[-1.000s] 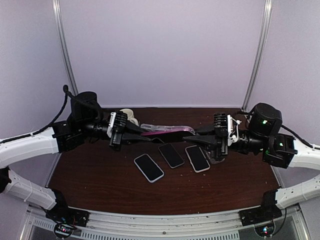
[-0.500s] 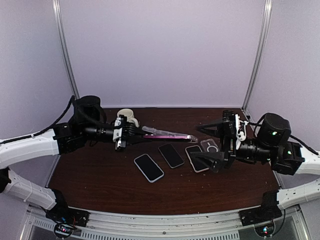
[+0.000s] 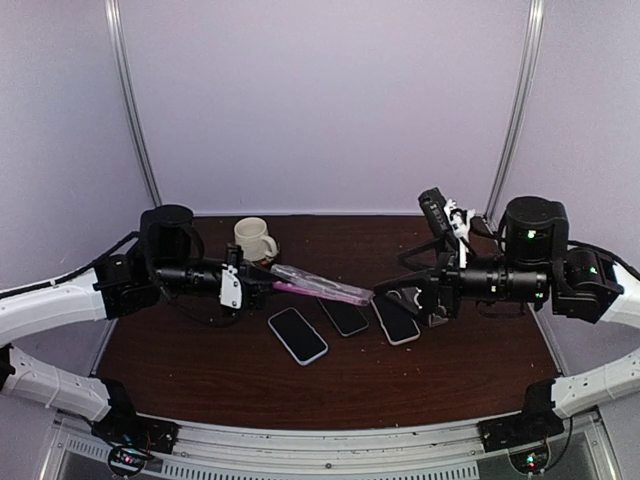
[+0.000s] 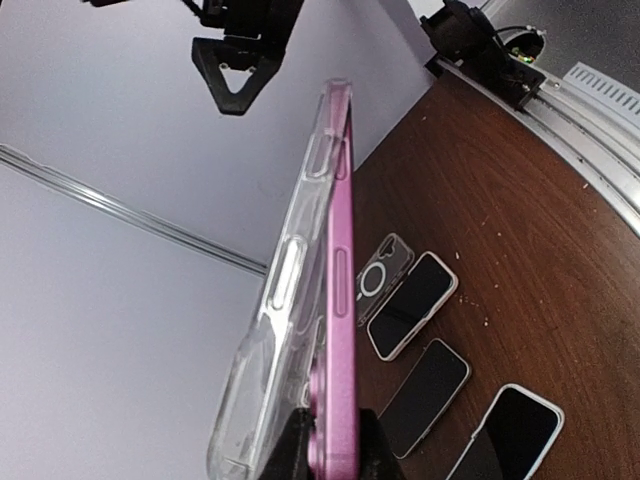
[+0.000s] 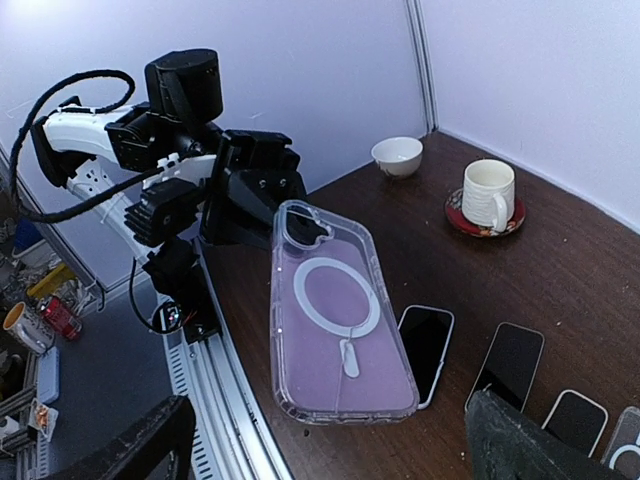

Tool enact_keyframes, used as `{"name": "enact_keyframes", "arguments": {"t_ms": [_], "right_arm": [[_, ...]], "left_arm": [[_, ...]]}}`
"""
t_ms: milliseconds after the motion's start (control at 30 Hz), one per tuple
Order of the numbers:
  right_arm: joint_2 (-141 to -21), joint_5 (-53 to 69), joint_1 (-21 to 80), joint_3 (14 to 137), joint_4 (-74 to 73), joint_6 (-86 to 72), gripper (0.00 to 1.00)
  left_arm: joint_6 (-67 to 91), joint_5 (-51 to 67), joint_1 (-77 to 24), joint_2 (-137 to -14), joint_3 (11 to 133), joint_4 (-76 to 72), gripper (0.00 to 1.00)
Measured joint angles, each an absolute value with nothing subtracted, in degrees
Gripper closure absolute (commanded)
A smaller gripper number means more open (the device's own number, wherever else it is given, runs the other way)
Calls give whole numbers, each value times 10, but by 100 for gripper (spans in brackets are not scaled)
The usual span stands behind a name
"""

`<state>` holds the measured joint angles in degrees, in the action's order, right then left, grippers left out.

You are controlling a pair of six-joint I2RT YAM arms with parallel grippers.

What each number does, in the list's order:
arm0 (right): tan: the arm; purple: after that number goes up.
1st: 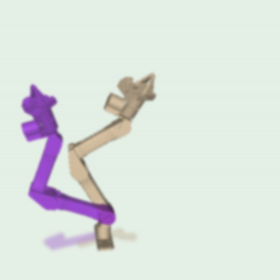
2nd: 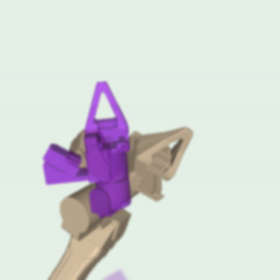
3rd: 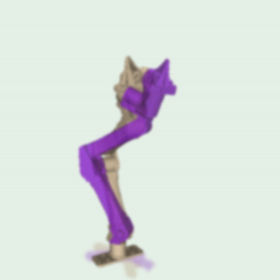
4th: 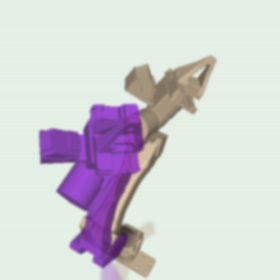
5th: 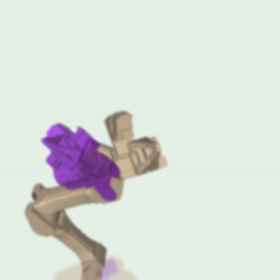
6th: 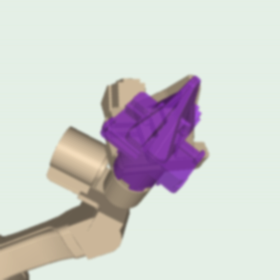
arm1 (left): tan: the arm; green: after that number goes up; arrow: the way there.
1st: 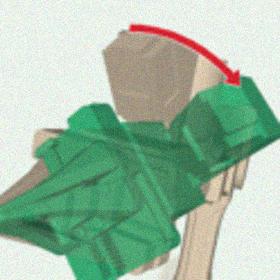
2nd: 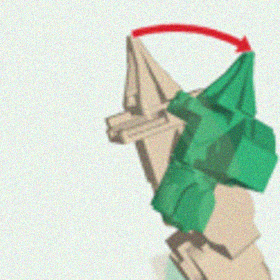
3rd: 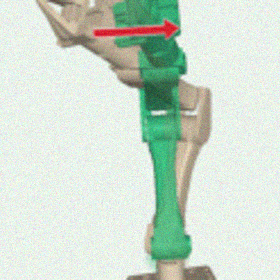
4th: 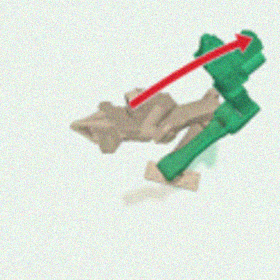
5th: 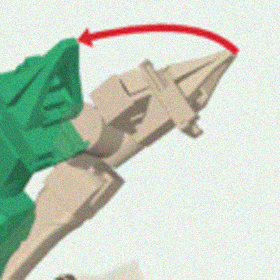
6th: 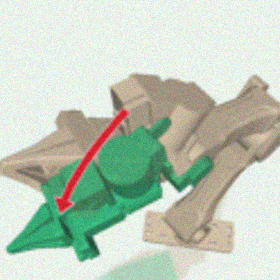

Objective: Take the phone out of the phone case
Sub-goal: Remove the phone case from the phone.

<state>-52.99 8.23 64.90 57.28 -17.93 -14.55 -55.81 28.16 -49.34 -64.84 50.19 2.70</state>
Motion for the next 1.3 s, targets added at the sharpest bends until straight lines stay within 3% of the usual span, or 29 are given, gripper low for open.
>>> {"name": "enact_keyframes", "arguments": {"t_ms": [567,1300], "right_arm": [[-792,227,649,745,-375,-159,0],[-938,303,649,814,-374,-150,0]], "left_arm": [[-854,289,-505,-618,415,51,100],[-920,291,-522,-617,415,92,100]]}}
